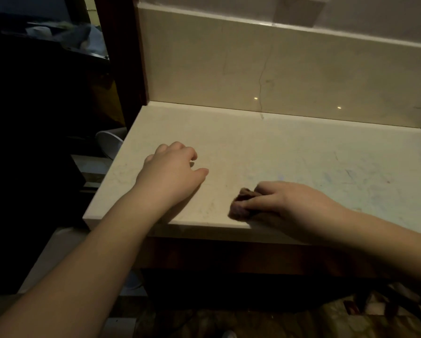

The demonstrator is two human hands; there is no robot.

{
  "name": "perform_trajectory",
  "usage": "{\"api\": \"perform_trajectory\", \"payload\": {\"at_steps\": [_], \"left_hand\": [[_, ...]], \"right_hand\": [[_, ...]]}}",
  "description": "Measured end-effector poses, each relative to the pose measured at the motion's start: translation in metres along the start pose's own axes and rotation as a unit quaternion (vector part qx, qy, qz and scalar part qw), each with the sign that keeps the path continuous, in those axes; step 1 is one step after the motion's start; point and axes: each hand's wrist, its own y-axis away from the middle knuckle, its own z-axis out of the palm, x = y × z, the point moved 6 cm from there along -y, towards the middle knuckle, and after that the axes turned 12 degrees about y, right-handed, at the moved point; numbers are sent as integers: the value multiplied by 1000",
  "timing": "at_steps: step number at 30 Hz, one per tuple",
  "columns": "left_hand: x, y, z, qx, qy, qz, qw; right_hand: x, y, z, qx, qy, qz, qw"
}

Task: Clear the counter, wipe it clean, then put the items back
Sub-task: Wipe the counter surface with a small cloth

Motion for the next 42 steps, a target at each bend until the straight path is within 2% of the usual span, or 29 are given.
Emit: {"api": "perform_trajectory", "payload": {"at_steps": [3,6,9,11,14,16,19,25,28,33,38,42], "left_hand": [[4,-13,9,-43,-36,-17,998],[7,-21,15,-55,-72,-29,995],[10,-25,14,-43,-89,-32,995],[10,-26,15,-49,-94,-29,994],[8,-25,16,-49,-93,-16,994],[9,-24,16,-48,-99,-8,994],[12,-23,17,-44,-114,0,993],[12,-27,17,-43,-137,-1,990],[13,-29,14,-47,-147,-2,988],[12,-29,13,-40,-152,-1,988],[12,-32,12,-46,-153,2,987],[13,-31,13,-41,-152,-2,988]], "right_hand": [[7,-20,-2,7,19,4,1000],[59,-68,16,-28,58,99,993],[102,-102,32,-68,43,171,982],[100,-102,34,-78,37,154,984],[65,-63,21,-74,52,51,995],[41,-35,7,-71,16,11,997],[56,-45,10,-74,25,47,996],[179,-140,52,-72,21,246,966],[184,-154,54,-85,13,236,968],[144,-101,43,-49,27,158,986],[185,-122,46,-61,41,231,970],[188,-176,58,-61,26,219,973]]}}
